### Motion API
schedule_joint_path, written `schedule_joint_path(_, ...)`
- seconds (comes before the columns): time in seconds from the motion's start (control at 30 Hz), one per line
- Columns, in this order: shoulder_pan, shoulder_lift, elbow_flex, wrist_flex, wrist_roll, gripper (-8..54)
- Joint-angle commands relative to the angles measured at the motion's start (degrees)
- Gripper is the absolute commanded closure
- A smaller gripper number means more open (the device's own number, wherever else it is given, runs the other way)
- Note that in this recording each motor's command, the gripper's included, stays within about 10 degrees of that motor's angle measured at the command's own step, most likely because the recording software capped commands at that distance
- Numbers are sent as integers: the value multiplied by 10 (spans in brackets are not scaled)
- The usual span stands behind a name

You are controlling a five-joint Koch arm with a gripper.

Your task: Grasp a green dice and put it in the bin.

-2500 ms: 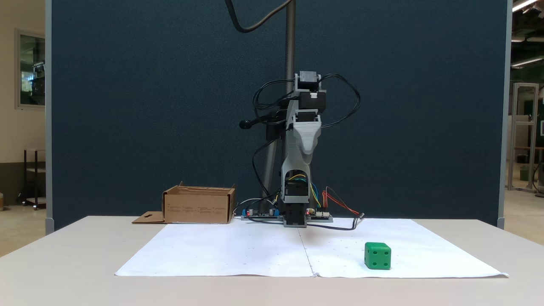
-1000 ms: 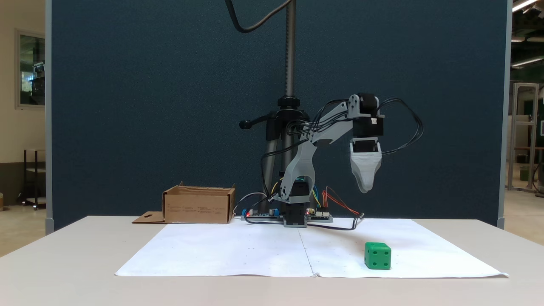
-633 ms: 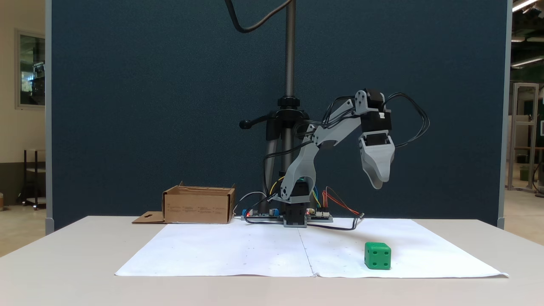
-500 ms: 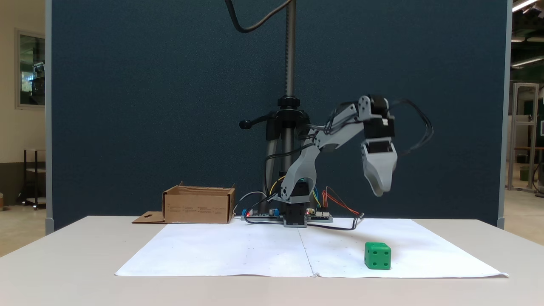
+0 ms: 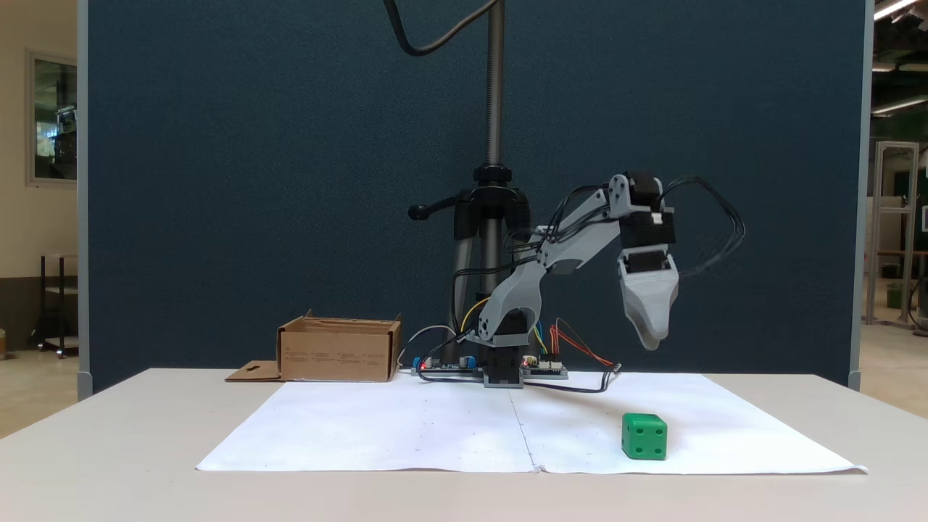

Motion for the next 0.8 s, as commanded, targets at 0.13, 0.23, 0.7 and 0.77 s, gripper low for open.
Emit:
schedule_joint_path(0.13, 4, -33, -99, -27, 42, 27)
schedule_joint_path(0.23, 0, -56, -117, -33, 42, 32)
schedule_joint_path(0.7, 0, -109, -120, 0, 42, 30)
schedule_joint_path(0.77, 1, -115, -120, 8, 41, 30)
